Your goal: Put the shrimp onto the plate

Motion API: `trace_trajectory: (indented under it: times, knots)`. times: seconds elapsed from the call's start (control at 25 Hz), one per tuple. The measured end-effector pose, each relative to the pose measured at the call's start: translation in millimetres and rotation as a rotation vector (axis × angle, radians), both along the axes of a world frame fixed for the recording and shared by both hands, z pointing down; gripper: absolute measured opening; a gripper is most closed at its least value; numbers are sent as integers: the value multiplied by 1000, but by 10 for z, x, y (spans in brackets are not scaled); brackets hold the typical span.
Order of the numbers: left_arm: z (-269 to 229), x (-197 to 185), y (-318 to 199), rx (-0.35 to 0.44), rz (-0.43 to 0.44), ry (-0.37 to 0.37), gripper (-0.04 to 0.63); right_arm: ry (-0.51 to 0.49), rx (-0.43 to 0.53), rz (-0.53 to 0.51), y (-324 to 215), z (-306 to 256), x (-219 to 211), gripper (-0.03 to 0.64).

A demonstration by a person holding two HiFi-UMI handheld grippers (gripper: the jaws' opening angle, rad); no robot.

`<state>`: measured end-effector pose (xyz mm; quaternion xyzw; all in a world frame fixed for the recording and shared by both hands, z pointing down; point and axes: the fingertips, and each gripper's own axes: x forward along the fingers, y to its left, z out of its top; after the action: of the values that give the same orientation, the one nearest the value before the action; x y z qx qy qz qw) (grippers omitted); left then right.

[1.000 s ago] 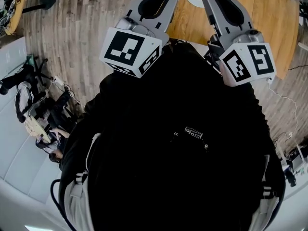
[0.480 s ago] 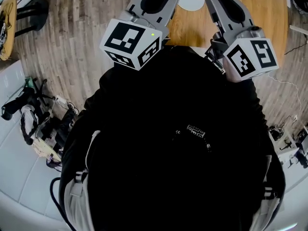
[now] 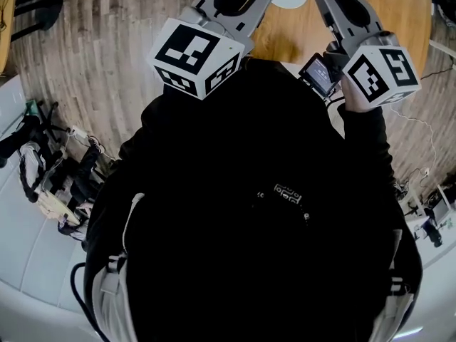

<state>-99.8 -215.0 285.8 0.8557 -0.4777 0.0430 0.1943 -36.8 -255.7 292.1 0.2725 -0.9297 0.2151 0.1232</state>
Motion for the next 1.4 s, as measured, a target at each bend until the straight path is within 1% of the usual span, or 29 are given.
trace_trajectory:
  times: [0.2,0.32,0.44,0.56,0.76,0.88,0.96,1.08,1.2,1.28,1.36,1.4]
  knots:
    - [118,-75,203,-32,-28,14,-5,33,-28,-45,-29,158,-7,67]
    - [130,-190,199,-33,-53,15,-5,57,-50,-61,-173,278,-35,67]
    - [119,-356,162,-37,-83,39,-5,96,-79,-71,-324,455,-84,67]
    - [133,-360,265,-50,-101,76,-5,132,-111,-80,-351,668,-11,67]
    - [562,-636,413,-80,-137,77,-5,207,-142,-102,-421,1463,-192,67]
    - [316,-599,488,-83,-151,86,-5,232,-178,-116,-396,1449,-119,67]
    - [263,-581,565,-85,-154,96,-5,249,-198,-125,-364,1537,-96,67]
    - [324,-653,648,-75,-164,108,-5,276,-229,-117,-371,1838,-137,67]
    - [446,-791,674,-69,-180,115,-5,328,-256,-140,-416,2331,-225,67]
    - [538,-884,695,-98,-214,101,-4,366,-270,-166,-424,2597,-244,67]
    - [589,-966,731,-133,-257,96,-5,398,-277,-173,-424,2728,-216,67]
    - [582,-983,755,-137,-270,99,-4,413,-282,-170,-418,2770,-188,67]
